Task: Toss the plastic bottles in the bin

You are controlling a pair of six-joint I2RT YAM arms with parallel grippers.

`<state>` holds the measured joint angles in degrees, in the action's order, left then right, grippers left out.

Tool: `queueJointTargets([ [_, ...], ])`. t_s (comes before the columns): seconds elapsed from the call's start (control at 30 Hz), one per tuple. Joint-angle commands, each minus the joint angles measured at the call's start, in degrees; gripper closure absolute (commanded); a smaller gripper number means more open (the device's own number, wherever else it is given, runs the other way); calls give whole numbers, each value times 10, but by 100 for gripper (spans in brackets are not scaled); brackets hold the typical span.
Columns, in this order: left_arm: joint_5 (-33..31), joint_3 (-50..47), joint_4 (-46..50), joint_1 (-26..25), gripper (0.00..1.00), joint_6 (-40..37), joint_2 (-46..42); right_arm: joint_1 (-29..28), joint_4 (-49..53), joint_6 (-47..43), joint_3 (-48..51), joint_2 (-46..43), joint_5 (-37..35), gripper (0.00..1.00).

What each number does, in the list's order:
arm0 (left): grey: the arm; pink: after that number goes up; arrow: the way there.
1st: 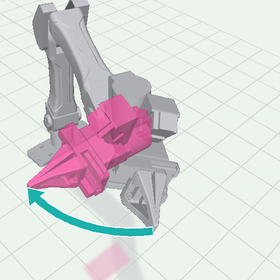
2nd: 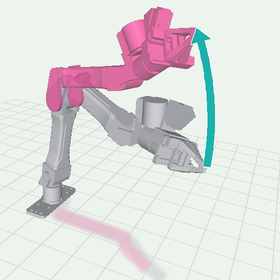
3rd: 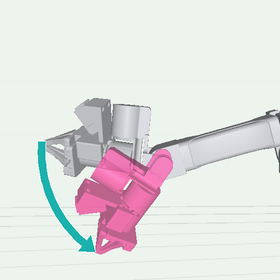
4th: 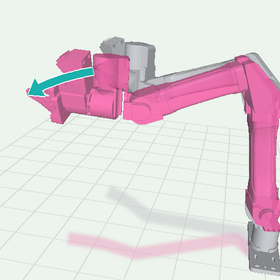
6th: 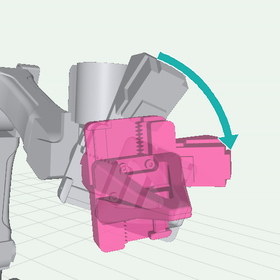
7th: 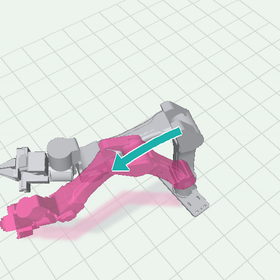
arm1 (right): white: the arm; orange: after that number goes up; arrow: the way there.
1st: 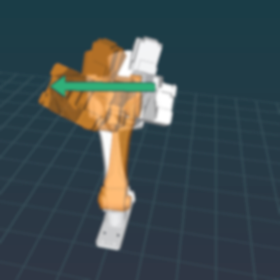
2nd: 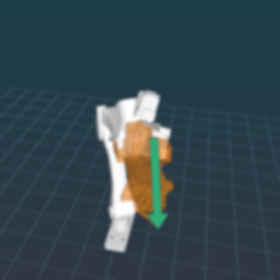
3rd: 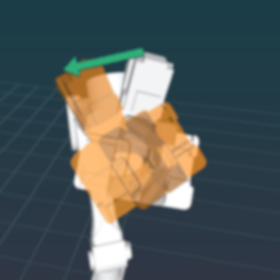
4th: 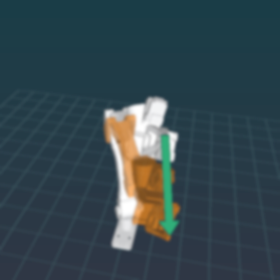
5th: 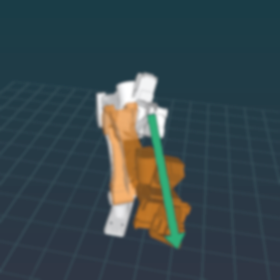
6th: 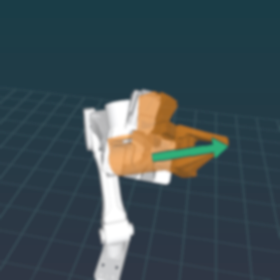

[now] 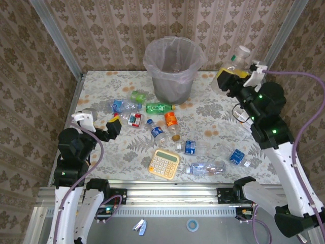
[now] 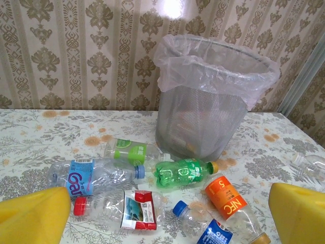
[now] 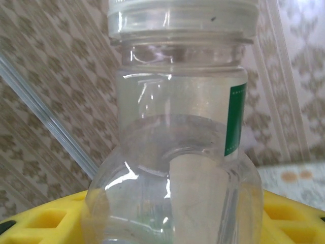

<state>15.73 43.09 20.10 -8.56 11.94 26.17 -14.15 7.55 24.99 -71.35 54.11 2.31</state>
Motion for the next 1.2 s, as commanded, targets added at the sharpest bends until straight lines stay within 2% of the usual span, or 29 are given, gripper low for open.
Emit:
queueJointTargets([
  [0.0,13,-7,-17,4,0,7,-1,-4,-90,-23,-23,-15,-5,45],
  [0.37,10,-9,-18,4,0,8,1,-5,-229,-28,-24,-30,-14,49],
  [0.73,3,-9,-13,4,0,4,1,-5,-273,-13,-75,74,-10,50],
  [0.9,-2,-10,-12,4,0,4,2,-8,-261,6,-153,199,5,51],
  [1.03,-7,-9,-7,4,0,4,4,-13,-152,22,-316,377,37,52],
  [1.1,-9,-10,-5,4,0,3,4,-16,-64,20,-427,473,54,47],
  [1.17,-10,-9,-5,4,0,4,5,-14,25,17,-537,570,77,33],
])
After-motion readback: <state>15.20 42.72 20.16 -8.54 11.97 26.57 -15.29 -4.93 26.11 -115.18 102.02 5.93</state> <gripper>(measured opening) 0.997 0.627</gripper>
